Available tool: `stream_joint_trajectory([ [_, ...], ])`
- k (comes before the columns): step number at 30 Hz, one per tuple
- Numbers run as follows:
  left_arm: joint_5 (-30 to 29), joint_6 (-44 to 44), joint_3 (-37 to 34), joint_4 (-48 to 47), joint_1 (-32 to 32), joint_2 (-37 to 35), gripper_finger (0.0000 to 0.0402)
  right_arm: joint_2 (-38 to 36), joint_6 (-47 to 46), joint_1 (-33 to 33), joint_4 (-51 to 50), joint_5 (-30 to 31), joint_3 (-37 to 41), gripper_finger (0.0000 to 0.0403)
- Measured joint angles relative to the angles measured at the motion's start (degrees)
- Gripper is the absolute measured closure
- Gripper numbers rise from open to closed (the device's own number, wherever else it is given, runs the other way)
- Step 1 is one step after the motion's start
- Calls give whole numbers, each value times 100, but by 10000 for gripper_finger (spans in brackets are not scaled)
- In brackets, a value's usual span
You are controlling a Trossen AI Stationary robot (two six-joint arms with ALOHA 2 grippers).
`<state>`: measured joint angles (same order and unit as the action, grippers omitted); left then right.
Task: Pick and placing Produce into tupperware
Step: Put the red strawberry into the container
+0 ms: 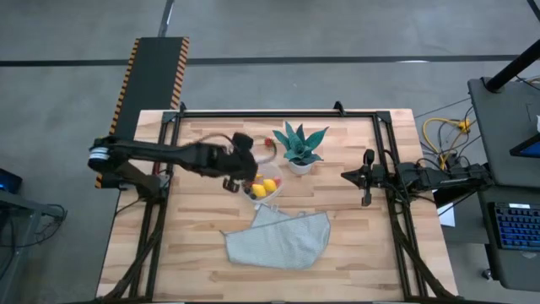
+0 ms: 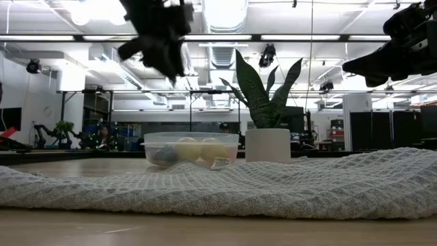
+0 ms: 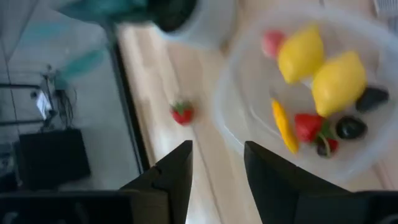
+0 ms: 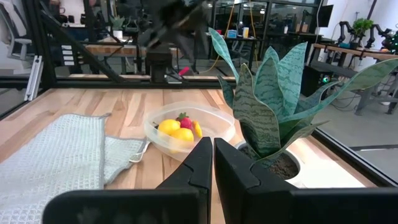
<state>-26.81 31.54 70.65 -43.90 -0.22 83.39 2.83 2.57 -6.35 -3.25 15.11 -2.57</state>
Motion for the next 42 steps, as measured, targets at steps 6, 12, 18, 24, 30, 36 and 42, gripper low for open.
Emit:
stream_joint_trajectory([
  [6, 1178, 721, -7, 860, 811, -655, 271, 0, -4, -1, 2, 0, 0, 394],
  [12, 2518, 1442, -7, 1925, 1950, -766, 271, -5, -18, -1, 3, 0, 0, 394],
  [18, 3412, 2105, -7, 2461, 3114, -324, 271, 24, -66, 0, 6, 0, 0, 394],
  [24, 4203, 2183, -9, 2548, 3983, 436, 271, 35, -107, 0, 7, -2, 0, 394],
  [30, 4720, 2480, -9, 2888, 4150, 1081, 271, 35, -55, 0, 7, -2, 0, 394],
  [36, 4840, 2585, 187, 2929, 3994, 1736, 271, 35, 195, 0, 41, 2, 0, 394],
  [42, 4835, 2580, 384, 2882, 3942, 2148, 271, 35, 57, 0, 83, 2, 0, 394],
])
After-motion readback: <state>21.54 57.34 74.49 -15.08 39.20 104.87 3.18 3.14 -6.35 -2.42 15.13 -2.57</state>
